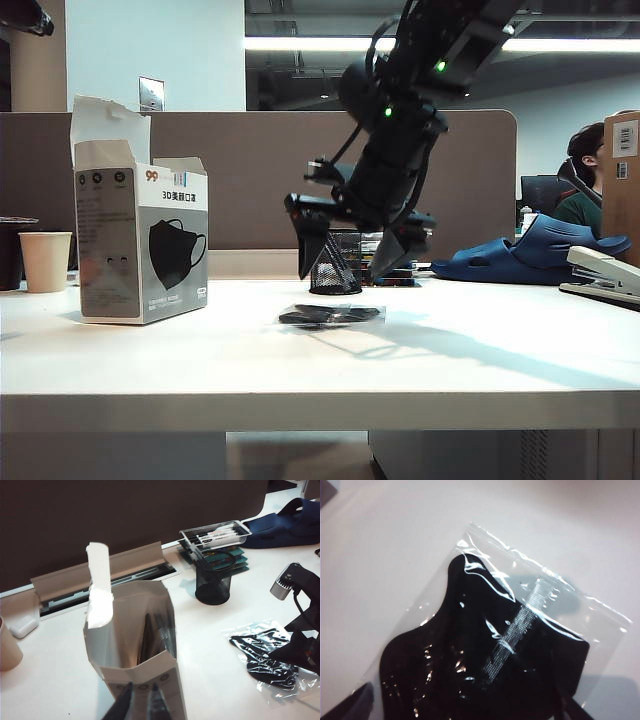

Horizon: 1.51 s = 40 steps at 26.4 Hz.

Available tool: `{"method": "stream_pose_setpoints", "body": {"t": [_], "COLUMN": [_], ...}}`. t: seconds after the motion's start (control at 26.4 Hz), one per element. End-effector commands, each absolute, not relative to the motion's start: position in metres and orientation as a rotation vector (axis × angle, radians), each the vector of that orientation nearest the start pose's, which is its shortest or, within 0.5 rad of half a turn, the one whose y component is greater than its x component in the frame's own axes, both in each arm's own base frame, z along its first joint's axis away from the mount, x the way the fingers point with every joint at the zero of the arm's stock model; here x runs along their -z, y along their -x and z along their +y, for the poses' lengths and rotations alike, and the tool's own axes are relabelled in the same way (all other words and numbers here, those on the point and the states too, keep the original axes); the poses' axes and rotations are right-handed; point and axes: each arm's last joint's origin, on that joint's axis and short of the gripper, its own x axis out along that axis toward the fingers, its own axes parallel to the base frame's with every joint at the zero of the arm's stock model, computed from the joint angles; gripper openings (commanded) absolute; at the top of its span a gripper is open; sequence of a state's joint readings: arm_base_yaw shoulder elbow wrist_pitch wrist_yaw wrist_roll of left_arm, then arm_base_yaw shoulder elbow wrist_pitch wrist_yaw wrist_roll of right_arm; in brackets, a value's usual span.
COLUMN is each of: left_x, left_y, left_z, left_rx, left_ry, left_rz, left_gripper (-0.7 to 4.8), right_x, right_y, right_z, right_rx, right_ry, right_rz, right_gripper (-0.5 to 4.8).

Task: Put the mask into the mask box.

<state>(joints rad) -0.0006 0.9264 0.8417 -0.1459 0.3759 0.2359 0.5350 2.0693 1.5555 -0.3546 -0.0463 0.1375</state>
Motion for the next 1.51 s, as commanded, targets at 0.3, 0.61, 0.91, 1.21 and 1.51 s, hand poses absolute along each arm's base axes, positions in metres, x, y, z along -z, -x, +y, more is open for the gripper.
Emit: {"method": "stream_pose_setpoints", "body": {"t": [0.3, 0.61, 0.91, 1.21, 1.51], "left_x": [-0.334, -0.334, -0.334, -0.334, -0.332], "left_y": [-0.204, -0.204, -0.204, -0.204, -0.212], "left_z": [-0.010, -0.010, -0.010, -0.010, -0.010], "left_rx": [0.399, 0.399, 0.399, 0.398, 0.405], "left_ry": [-0.194, -0.195, -0.194, -0.195, -0.287], "left_rz": [0.169, 0.169, 0.168, 0.168, 0.137], "left_gripper": [0.35, 0.35, 0.35, 0.35, 0.35], "right_x": [-0.177, -0.154, -0.147, -0.150, -0.176], "right_y": [-0.411, -0.410, -0.409, -0.412, -0.421], "right_z": [0.240, 0.240, 0.239, 0.241, 0.246], "right_rx": [-0.414, -0.404, -0.395, -0.409, -0.442], "right_ry": [0.124, 0.151, 0.164, 0.163, 0.186], "right_rz": [0.887, 0.980, 1.012, 0.969, 0.884], "right_gripper": [4.79, 4.79, 2.27, -0.10, -0.08]}}
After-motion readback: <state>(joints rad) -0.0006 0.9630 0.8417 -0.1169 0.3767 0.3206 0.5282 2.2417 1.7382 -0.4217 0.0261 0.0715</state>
